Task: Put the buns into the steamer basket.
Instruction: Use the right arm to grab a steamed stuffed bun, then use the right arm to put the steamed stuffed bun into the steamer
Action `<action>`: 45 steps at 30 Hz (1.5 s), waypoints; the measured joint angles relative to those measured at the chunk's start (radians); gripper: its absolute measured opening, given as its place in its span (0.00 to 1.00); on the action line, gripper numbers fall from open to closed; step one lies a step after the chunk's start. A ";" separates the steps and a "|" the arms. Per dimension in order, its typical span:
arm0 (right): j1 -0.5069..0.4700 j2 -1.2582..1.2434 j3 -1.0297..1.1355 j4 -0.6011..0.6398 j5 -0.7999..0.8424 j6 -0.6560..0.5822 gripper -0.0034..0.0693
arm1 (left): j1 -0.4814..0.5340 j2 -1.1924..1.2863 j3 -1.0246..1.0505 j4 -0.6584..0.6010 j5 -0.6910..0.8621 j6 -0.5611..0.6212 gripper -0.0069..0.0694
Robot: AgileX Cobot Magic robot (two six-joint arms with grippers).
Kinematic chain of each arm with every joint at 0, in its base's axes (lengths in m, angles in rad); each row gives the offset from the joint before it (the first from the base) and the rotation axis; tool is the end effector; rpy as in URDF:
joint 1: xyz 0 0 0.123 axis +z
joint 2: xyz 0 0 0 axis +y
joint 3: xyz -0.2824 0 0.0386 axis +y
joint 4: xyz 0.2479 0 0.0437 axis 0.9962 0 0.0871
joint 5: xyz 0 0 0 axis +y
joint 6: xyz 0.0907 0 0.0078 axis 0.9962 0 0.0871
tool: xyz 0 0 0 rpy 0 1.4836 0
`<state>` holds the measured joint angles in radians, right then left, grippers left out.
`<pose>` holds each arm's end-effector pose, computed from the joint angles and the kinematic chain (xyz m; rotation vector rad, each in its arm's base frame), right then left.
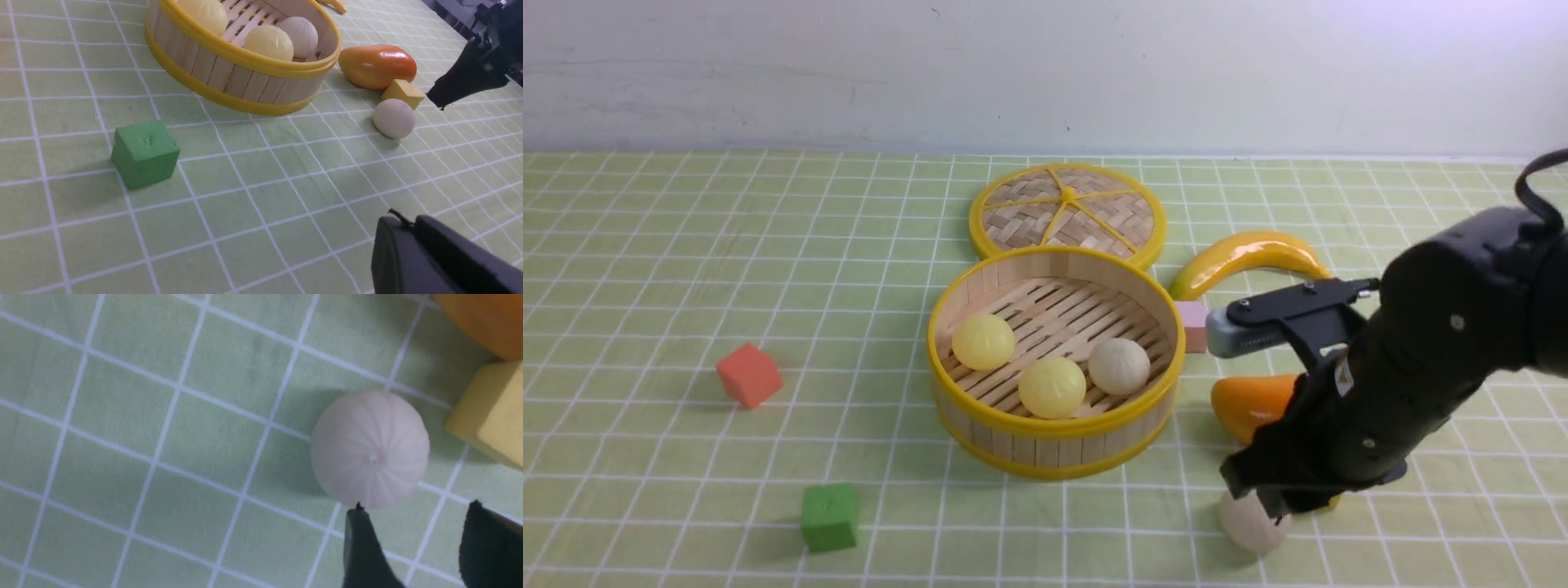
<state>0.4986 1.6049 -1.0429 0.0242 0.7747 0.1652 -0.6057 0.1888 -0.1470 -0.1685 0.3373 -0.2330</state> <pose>0.2714 0.1495 0.2224 -0.4507 2.8029 0.1764 0.0518 -0.0420 0.2213 0.2448 1.9091 -0.7349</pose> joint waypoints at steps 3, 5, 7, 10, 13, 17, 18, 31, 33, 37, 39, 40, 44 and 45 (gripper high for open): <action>-0.001 0.034 0.003 0.000 -0.067 0.007 0.49 | 0.000 0.000 0.000 0.000 0.000 0.000 0.15; -0.006 0.061 0.003 0.000 -0.102 0.007 0.49 | 0.000 0.000 0.000 0.000 0.000 0.000 0.15; -0.016 0.085 0.003 0.000 -0.134 0.007 0.49 | 0.000 0.000 0.000 0.000 0.001 0.000 0.15; -0.034 0.121 0.003 0.000 -0.172 0.007 0.49 | 0.000 0.000 0.000 0.000 0.001 0.000 0.15; -0.044 0.136 0.003 0.000 -0.186 0.008 0.47 | 0.000 0.000 0.000 0.000 0.001 0.000 0.15; -0.046 0.137 0.003 0.002 -0.188 0.008 0.36 | 0.000 0.000 0.000 0.000 0.001 0.000 0.16; -0.046 0.137 0.003 0.004 -0.188 0.008 0.31 | 0.000 0.000 0.000 0.000 0.001 0.000 0.16; -0.041 0.041 -0.130 0.209 -0.085 -0.154 0.06 | 0.000 0.000 0.000 0.000 0.001 0.000 0.18; -0.040 0.047 -0.205 0.270 -0.095 -0.208 0.06 | 0.000 0.000 0.000 0.000 0.001 0.000 0.18; -0.040 0.134 -0.363 0.376 -0.138 -0.289 0.06 | 0.000 0.000 0.000 0.000 0.001 0.000 0.19; -0.040 0.171 -0.413 0.406 -0.145 -0.313 0.06 | 0.000 0.000 0.000 0.000 0.001 0.000 0.19; -0.040 0.229 -0.472 0.433 -0.151 -0.334 0.06 | 0.000 0.000 0.000 0.000 0.001 0.000 0.19; -0.040 0.384 -0.608 0.476 -0.174 -0.366 0.08 | 0.000 0.000 0.000 0.000 0.001 0.000 0.19; -0.040 0.444 -0.654 0.475 -0.191 -0.368 0.10 | 0.000 0.000 0.000 0.000 0.001 0.000 0.19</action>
<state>0.4584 2.0490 -1.6970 0.4990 0.5839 -0.2031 -0.6057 0.1888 -0.1470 -0.1685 0.3382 -0.2330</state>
